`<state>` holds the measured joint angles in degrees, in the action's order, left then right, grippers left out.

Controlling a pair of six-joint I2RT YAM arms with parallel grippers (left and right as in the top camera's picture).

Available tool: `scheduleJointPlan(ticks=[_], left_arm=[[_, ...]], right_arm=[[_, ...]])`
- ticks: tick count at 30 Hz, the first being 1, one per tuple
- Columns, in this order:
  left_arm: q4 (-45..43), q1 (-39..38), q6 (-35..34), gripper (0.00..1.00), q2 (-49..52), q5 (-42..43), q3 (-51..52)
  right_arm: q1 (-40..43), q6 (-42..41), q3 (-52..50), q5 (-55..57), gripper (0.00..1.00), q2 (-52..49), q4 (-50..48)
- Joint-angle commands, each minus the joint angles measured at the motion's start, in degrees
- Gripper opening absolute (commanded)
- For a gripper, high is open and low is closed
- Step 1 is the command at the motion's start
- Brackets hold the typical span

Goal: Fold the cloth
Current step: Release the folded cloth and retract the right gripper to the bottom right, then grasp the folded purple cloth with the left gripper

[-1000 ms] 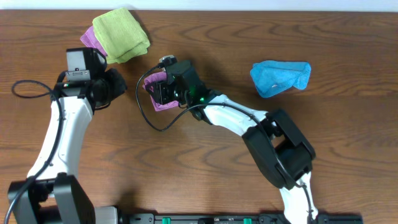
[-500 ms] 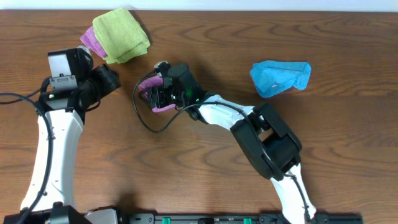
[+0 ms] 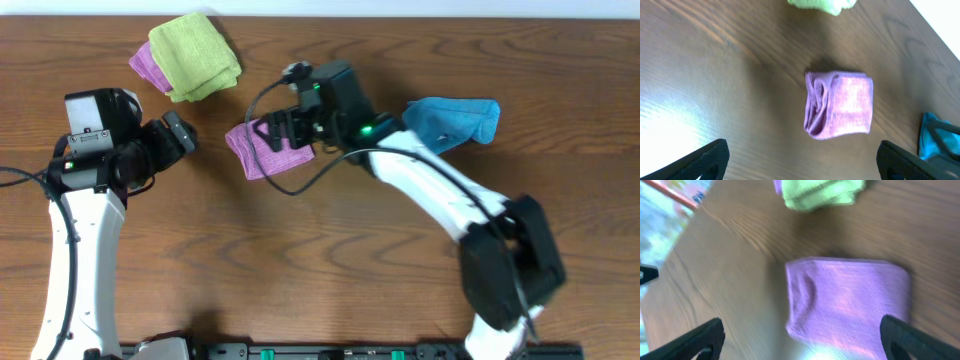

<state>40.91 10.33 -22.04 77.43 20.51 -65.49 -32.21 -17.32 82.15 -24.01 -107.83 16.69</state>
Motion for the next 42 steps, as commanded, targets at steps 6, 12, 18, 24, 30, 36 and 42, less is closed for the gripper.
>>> scheduleJointPlan(ticks=[6,12,18,24,30,36,42], left_arm=[[2.0,0.3,-0.9,0.95,-0.6,5.7,-0.4],[0.1,0.2,-4.0,0.95,1.1,9.5,4.0],[-7.5,0.1,-8.5,0.96,2.1,15.4,12.6],[-18.0,0.0,-14.9,0.95,3.1,18.7,22.1],[-26.5,-2.4,-18.9,0.95,6.0,18.7,25.7],[-36.8,-6.3,-23.9,0.95,13.1,18.7,25.9],[-47.0,-8.5,-29.4,0.95,20.1,18.3,25.9]], right_arm=[[5.7,20.2,-2.3,6.9,0.99,14.1,23.9],[10.3,19.2,-21.7,7.3,0.99,31.7,22.4],[14.3,12.8,-41.0,8.5,0.99,53.2,19.1],[17.1,5.1,-52.8,11.3,0.99,73.9,20.0],[17.4,0.8,-53.8,16.8,0.99,79.0,22.8],[17.4,0.6,-53.8,15.9,0.99,78.9,23.0],[17.4,0.6,-53.8,15.9,0.99,78.9,23.0]])
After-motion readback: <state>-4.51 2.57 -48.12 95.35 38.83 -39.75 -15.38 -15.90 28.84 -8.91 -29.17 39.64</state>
